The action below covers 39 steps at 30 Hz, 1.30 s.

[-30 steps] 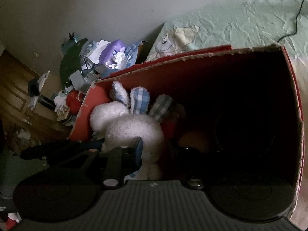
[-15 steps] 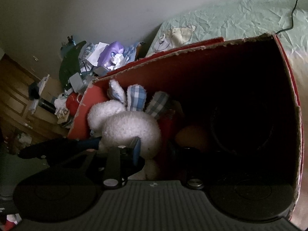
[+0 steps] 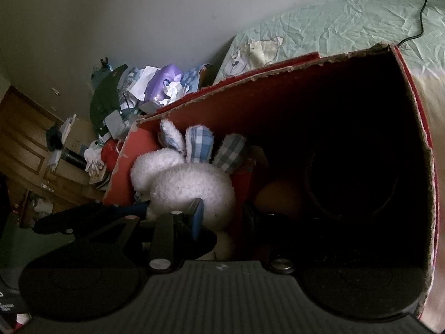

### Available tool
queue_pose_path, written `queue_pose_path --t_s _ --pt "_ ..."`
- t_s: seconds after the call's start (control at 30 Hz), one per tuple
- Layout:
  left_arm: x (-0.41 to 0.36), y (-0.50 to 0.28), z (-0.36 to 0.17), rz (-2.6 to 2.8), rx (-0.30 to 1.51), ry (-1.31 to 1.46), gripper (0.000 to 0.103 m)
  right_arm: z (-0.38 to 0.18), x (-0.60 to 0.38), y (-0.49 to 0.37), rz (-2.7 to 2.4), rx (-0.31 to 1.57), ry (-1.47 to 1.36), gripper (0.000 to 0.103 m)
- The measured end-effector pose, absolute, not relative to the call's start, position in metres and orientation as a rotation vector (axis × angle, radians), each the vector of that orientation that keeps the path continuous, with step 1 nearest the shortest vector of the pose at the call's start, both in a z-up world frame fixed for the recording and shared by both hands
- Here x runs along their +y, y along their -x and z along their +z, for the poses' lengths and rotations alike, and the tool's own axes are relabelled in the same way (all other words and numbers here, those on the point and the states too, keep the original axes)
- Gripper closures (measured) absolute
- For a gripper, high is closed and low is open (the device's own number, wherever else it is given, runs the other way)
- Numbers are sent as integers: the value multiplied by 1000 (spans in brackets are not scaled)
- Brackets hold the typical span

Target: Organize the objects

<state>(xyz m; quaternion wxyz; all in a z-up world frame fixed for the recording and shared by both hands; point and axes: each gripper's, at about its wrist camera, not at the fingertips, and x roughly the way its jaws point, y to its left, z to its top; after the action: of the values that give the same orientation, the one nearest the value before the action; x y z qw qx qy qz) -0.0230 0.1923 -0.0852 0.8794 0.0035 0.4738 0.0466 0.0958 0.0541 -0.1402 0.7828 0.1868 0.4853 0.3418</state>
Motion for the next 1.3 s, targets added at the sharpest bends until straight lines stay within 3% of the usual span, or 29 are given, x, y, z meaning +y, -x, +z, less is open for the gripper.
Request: queue_pose_path --t_s 0.8,1.3 --pt "189 19 -89 80 999 -1 13 -140 53 -95 733 1034 -416 67" --pt "187 19 -89 77 998 6 12 -139 54 -95 733 1035 -417 67"
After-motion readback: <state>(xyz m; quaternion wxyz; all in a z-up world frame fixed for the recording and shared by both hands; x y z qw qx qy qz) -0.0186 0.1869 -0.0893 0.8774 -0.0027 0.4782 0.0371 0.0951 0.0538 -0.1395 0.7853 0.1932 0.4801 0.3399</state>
